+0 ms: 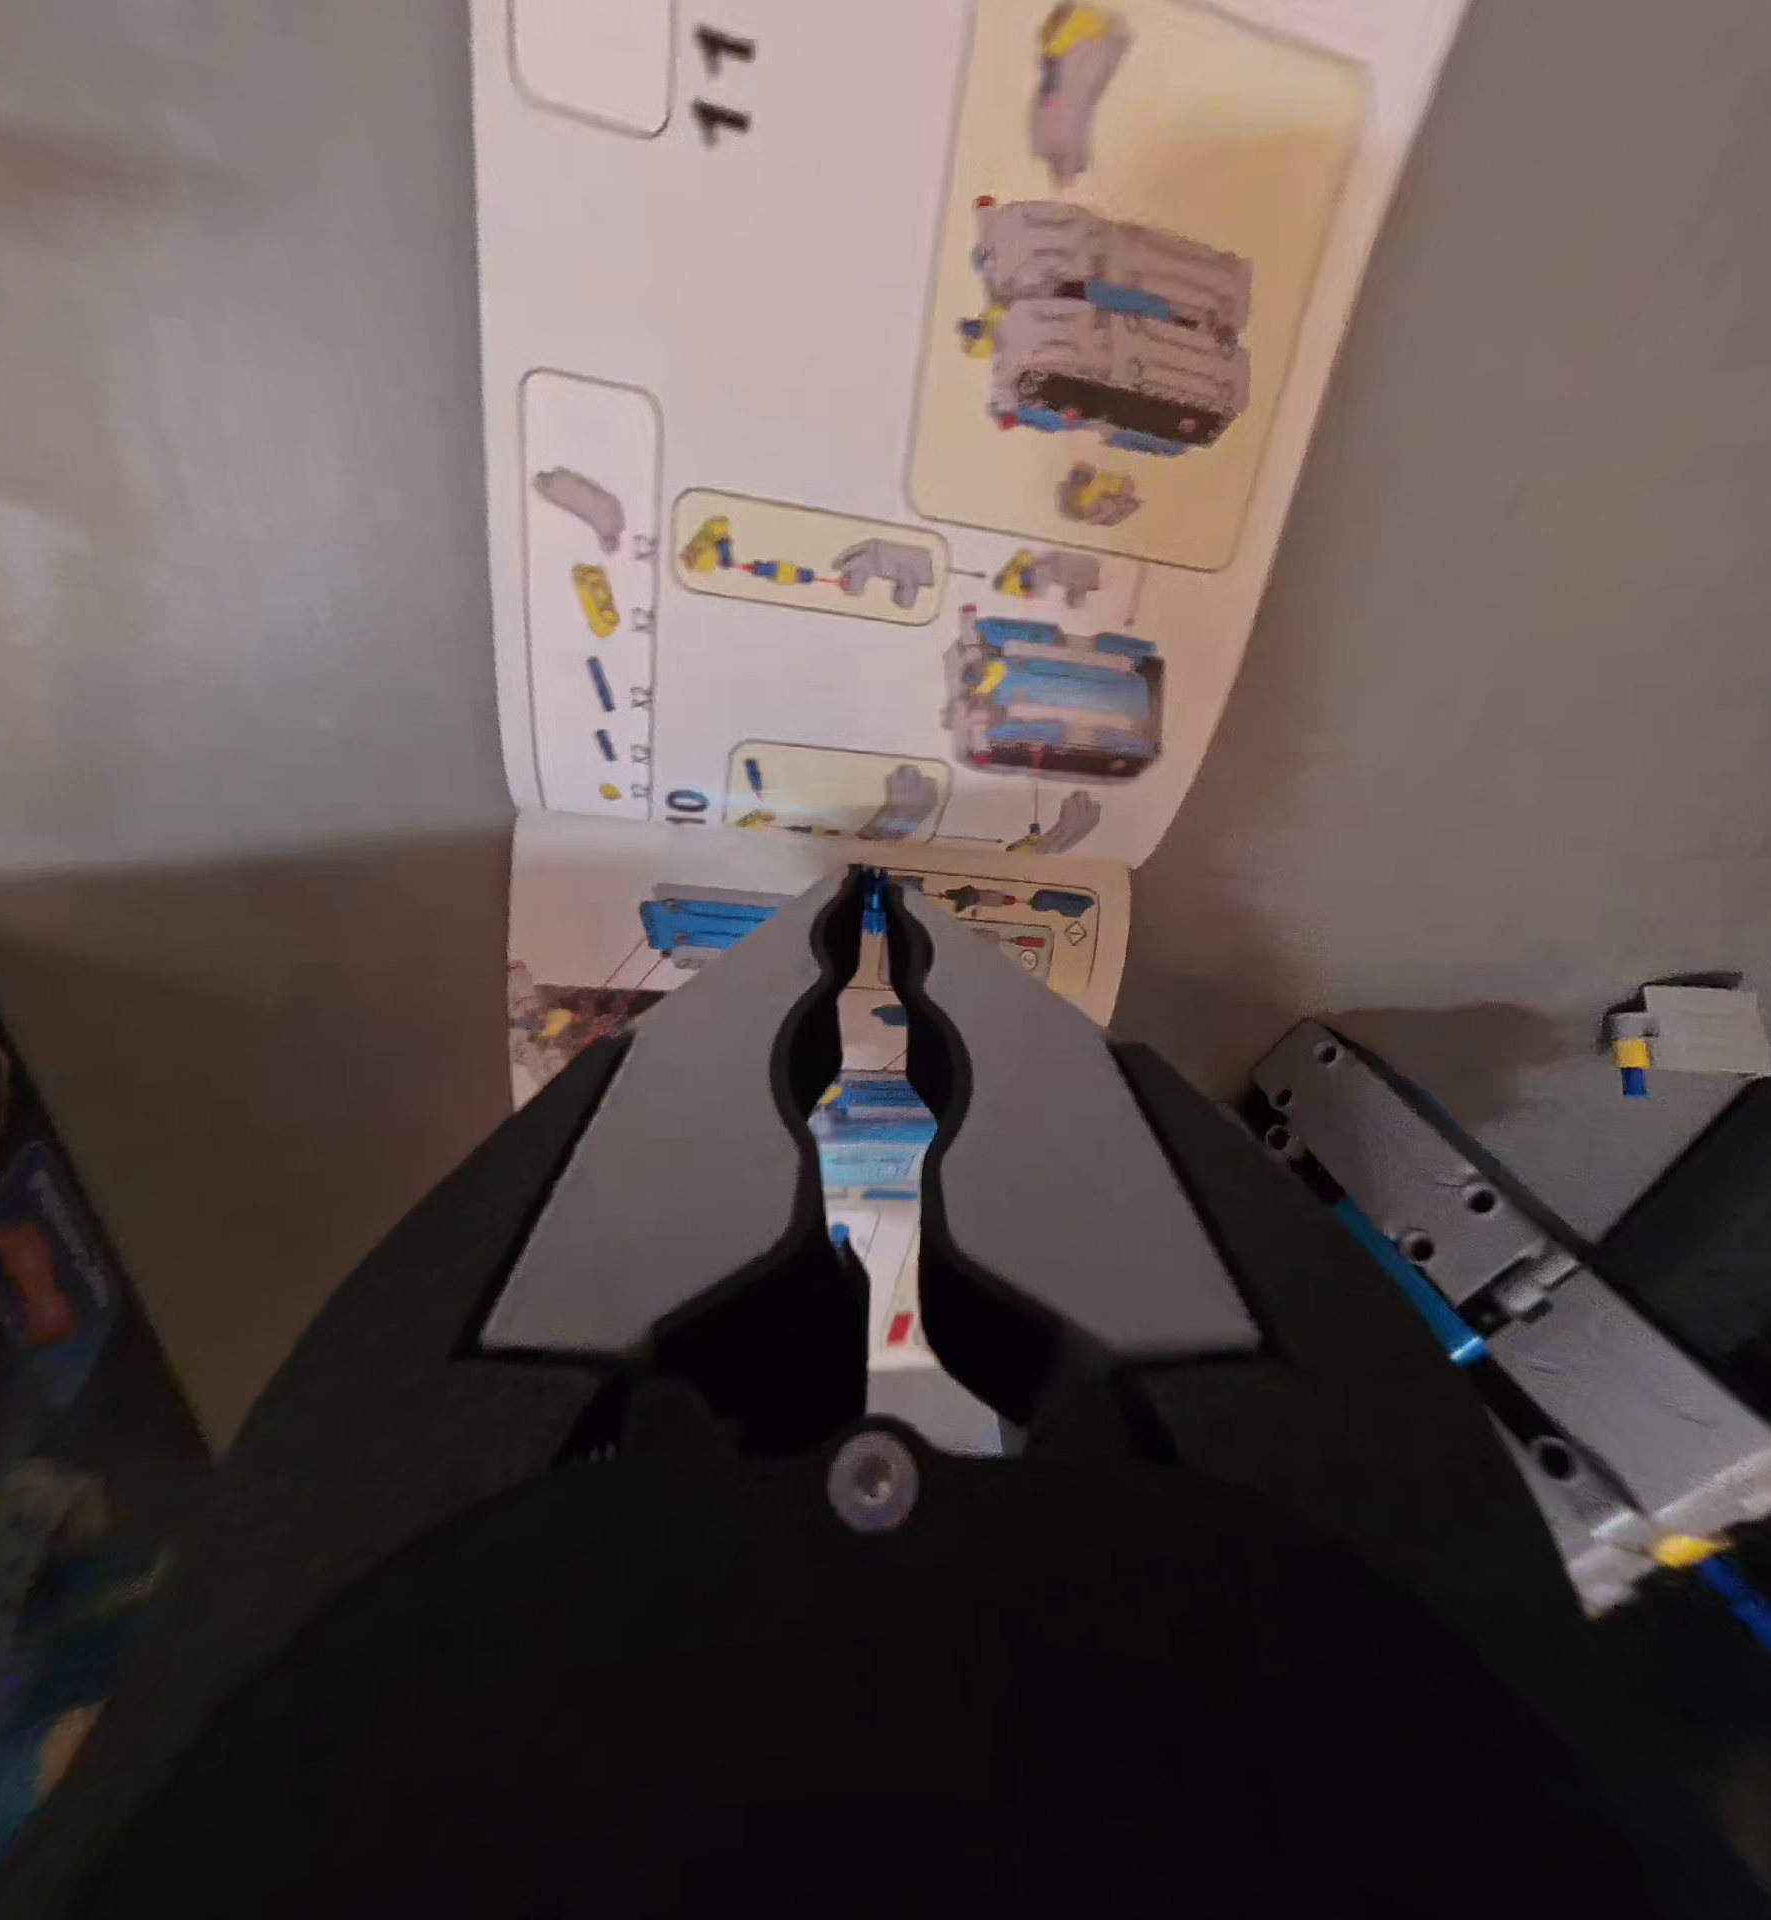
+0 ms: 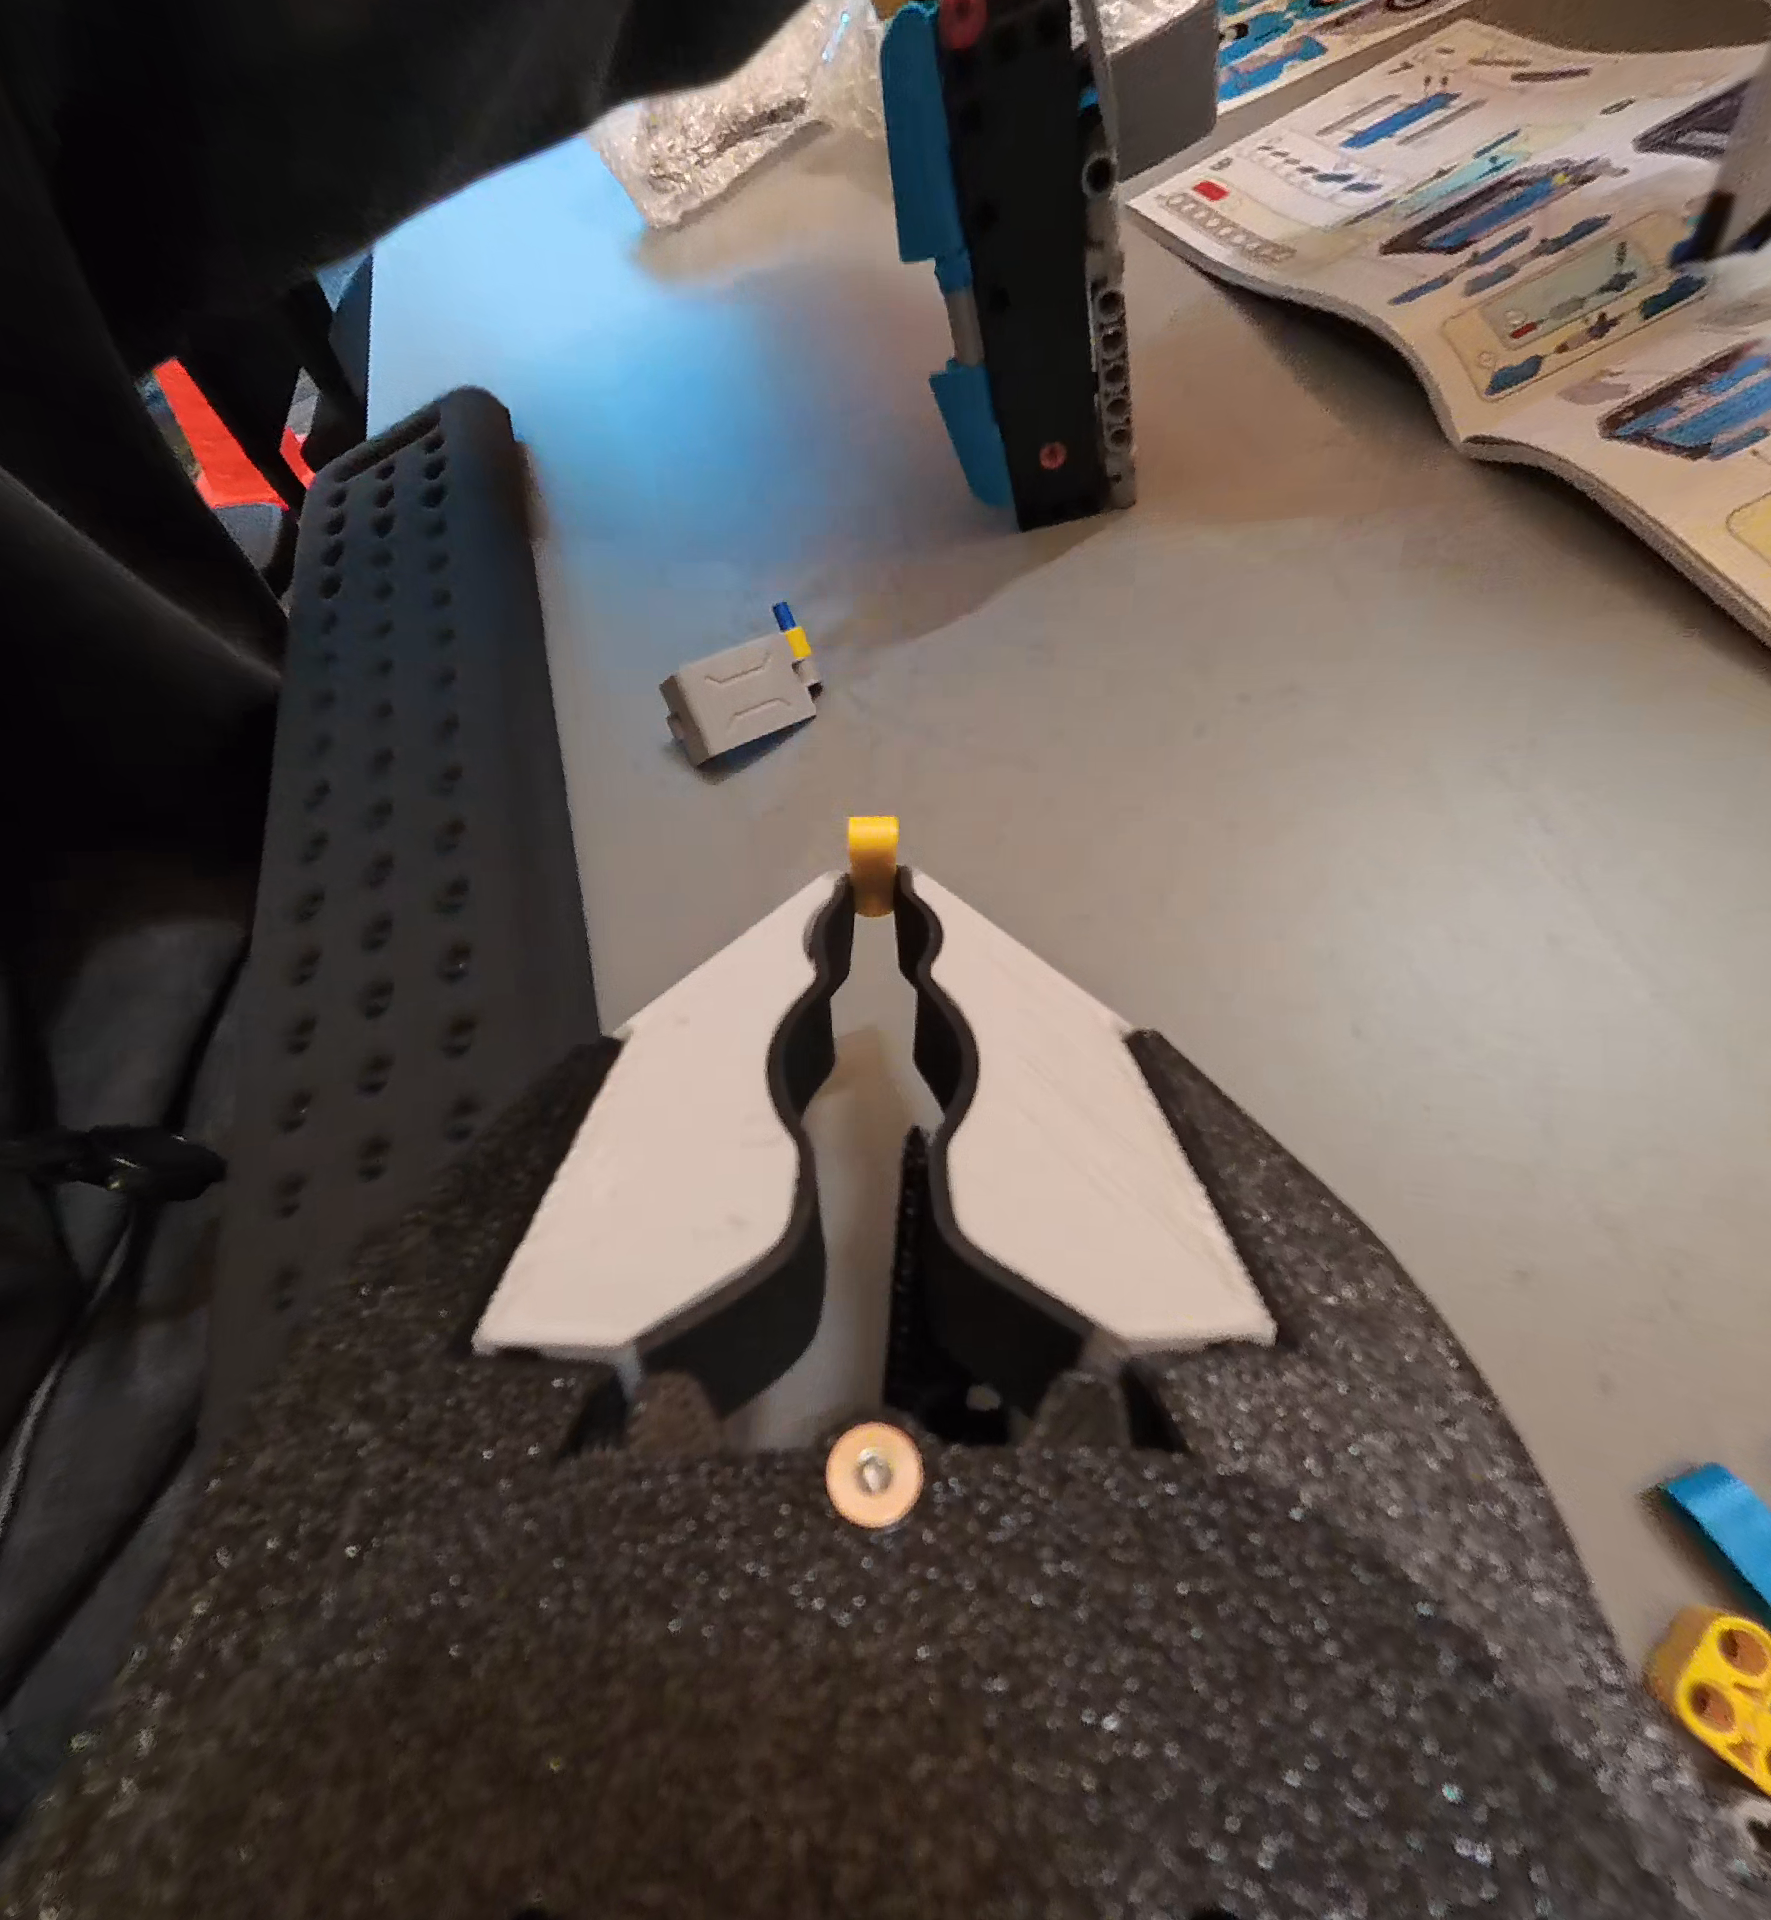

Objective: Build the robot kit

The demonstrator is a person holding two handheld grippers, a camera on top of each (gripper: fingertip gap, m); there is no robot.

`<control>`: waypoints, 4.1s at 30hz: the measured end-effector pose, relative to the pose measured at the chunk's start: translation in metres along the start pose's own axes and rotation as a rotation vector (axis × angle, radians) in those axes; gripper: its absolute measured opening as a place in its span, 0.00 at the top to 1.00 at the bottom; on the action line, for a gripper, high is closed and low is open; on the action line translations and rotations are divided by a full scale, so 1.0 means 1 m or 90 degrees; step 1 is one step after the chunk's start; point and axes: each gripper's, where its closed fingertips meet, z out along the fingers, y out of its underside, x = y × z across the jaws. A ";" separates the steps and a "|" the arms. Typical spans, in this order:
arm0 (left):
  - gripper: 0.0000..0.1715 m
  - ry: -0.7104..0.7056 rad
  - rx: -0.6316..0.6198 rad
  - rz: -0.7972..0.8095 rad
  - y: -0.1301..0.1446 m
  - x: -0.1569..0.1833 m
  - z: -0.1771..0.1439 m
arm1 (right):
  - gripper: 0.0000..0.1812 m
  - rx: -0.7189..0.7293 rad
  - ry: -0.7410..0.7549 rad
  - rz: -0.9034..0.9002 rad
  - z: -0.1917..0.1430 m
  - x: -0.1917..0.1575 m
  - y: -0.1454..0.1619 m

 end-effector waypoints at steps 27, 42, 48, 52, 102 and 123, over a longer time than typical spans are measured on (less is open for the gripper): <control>0.99 0.285 1.085 0.110 0.016 0.169 -0.228 | 0.97 0.656 -0.203 0.032 -0.027 0.001 -0.253; 0.99 0.202 1.065 0.168 0.017 0.190 -0.227 | 0.97 0.634 -0.201 0.012 -0.034 -0.006 -0.244; 0.99 0.209 1.046 0.167 0.017 0.191 -0.225 | 0.97 0.632 -0.190 0.010 -0.036 -0.004 -0.243; 0.98 0.205 1.044 0.151 0.016 0.189 -0.224 | 0.97 0.633 -0.177 0.002 -0.037 -0.002 -0.241; 0.98 0.279 1.042 0.099 0.008 0.187 -0.214 | 0.96 0.597 -0.124 -0.024 -0.036 0.007 -0.234; 0.98 0.177 0.953 0.099 0.005 0.177 -0.198 | 0.96 0.537 -0.121 -0.004 -0.029 0.017 -0.225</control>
